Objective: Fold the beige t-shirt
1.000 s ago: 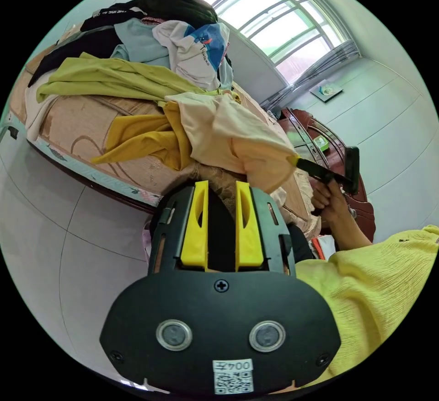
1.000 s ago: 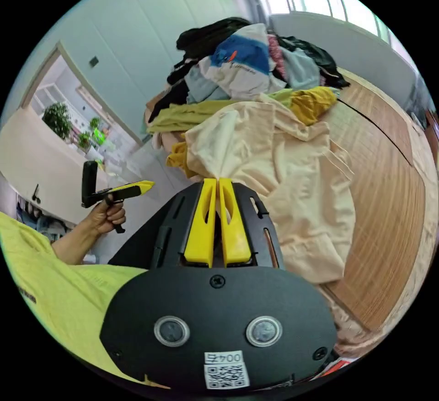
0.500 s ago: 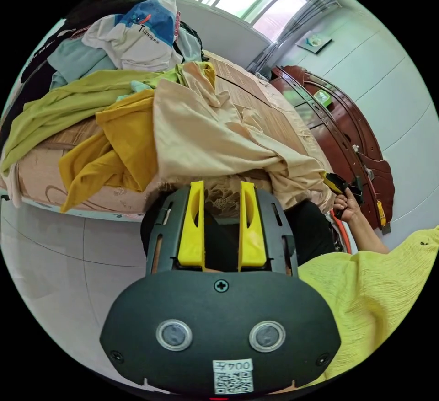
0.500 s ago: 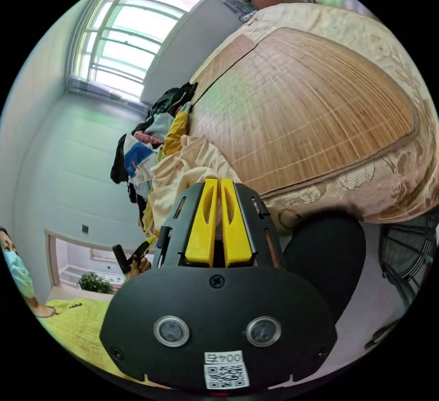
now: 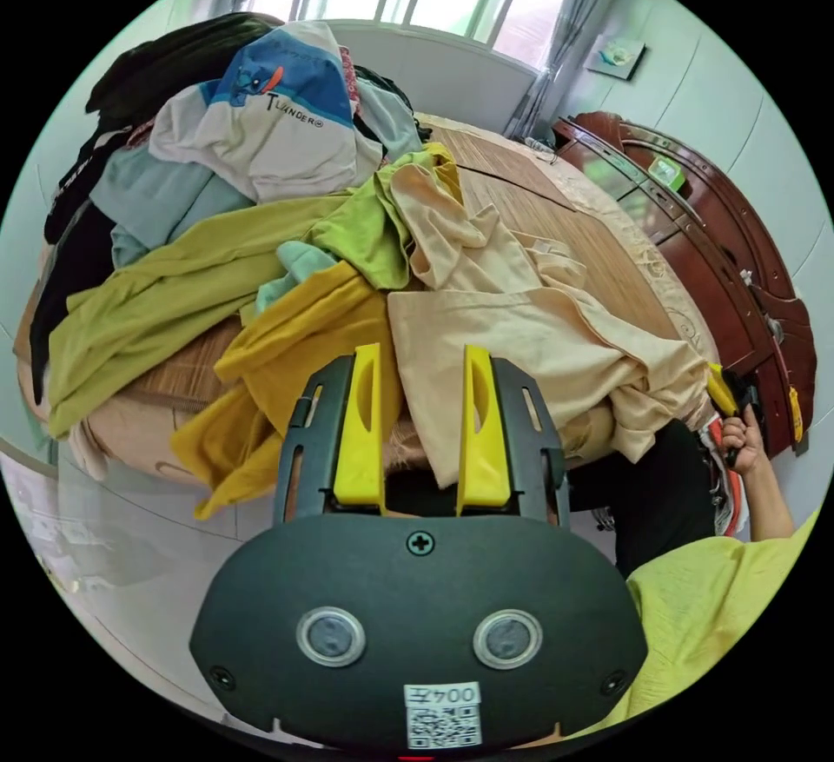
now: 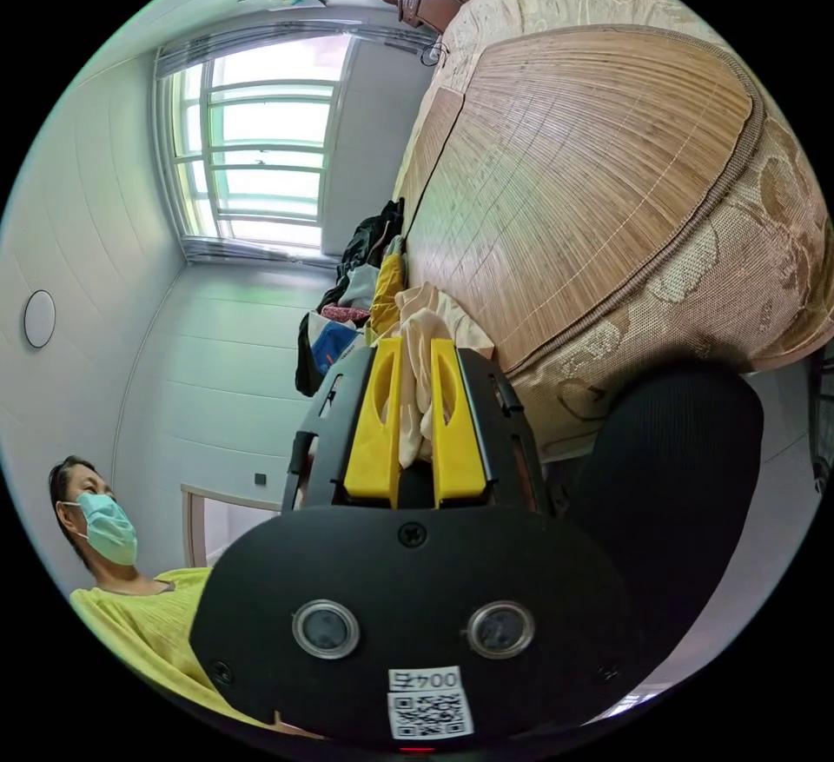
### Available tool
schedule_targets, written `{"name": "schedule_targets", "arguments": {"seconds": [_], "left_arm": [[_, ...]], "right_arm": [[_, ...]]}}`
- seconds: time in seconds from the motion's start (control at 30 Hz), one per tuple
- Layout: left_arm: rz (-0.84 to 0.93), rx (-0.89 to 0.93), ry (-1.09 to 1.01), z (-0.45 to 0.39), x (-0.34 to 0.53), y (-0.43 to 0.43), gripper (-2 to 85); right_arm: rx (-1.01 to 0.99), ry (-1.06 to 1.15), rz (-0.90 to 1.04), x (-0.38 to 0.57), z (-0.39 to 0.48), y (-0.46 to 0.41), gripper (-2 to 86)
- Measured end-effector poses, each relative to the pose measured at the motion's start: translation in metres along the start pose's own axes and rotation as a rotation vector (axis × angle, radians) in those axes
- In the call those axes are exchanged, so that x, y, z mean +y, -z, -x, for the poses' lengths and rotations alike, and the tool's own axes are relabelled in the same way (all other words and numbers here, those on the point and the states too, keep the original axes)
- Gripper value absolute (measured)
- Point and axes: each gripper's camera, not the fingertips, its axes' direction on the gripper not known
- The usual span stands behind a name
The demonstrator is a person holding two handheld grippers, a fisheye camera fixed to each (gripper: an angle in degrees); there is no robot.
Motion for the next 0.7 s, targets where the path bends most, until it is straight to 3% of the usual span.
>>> {"name": "schedule_targets", "arguments": {"seconds": [0.27, 0.53, 0.7], "left_arm": [[-0.017, -0.08, -0.07, -0.022, -0.004, -0.039, 12.5], [-0.031, -0.013, -0.051, -0.057, 0.028, -0.06, 12.0], [-0.023, -0.014, -0.045, -0.066, 0.023, -0.069, 11.3]], "right_arm": [[0.013, 0.044, 0.053, 0.005, 0.019, 0.012, 6.6], [0.004, 0.025, 0.143, 0.006, 0.02, -0.019, 8.5], [0.141, -0.003, 0.006, 0.003, 0.024, 0.001, 9.2]]}}
